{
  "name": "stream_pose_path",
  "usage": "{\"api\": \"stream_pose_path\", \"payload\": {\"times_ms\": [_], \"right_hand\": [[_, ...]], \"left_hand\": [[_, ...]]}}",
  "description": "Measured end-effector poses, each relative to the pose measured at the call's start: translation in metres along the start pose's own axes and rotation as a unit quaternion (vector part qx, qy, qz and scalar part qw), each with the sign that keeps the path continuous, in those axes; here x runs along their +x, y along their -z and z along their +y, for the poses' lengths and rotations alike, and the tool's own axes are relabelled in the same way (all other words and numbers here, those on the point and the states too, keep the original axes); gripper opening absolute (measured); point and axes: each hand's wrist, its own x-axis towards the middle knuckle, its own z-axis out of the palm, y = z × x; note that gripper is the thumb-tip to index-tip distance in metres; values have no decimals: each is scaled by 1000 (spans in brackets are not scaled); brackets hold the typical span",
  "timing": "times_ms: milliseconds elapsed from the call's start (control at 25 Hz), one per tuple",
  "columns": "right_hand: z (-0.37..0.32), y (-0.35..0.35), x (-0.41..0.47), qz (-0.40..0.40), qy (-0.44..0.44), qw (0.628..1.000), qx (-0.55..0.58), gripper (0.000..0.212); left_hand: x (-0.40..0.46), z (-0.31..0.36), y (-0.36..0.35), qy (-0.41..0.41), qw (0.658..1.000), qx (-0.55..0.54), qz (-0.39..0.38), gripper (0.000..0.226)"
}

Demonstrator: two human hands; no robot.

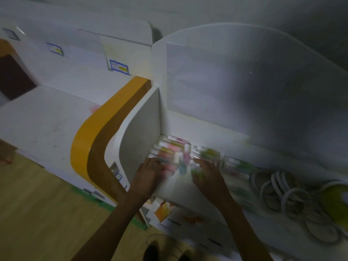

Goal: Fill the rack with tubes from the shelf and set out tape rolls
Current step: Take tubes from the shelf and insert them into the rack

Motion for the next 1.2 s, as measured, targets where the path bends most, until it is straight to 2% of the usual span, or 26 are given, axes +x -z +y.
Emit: {"api": "stream_pose_path", "payload": {"times_ms": [120, 280, 480, 640, 800, 960, 1120, 1200], "right_hand": [[-5, -7, 3, -12, -10, 1000, -18, 42], [-13, -29, 8, -12, -12, 999, -43, 43], [-27, -50, 18, 2, 21, 997, -73, 41], [-32, -64, 23, -2, 18, 992, -122, 30], [-29, -72, 22, -6, 17, 990, -140, 22], [-29, -68, 22, 19, 9, 996, -85, 26], [-39, -52, 20, 56, -62, 991, 108, 12], [-41, -52, 18, 79, -82, 981, 158, 12]], "left_hand": [[-3, -5, 2, -39, 999, -30, -6, 32], [-2, 4, 22, 15, 987, -150, 52, 21], [8, 27, 68, 54, 935, -340, 86, 18], [8, 27, 79, 31, 930, -358, 77, 31], [6, 13, 65, 33, 928, -368, 48, 22], [4, 3, 57, 44, 924, -379, 32, 26], [4, -4, 52, 35, 926, -375, 39, 29], [1, -8, 49, 47, 923, -380, 35, 25]]}}
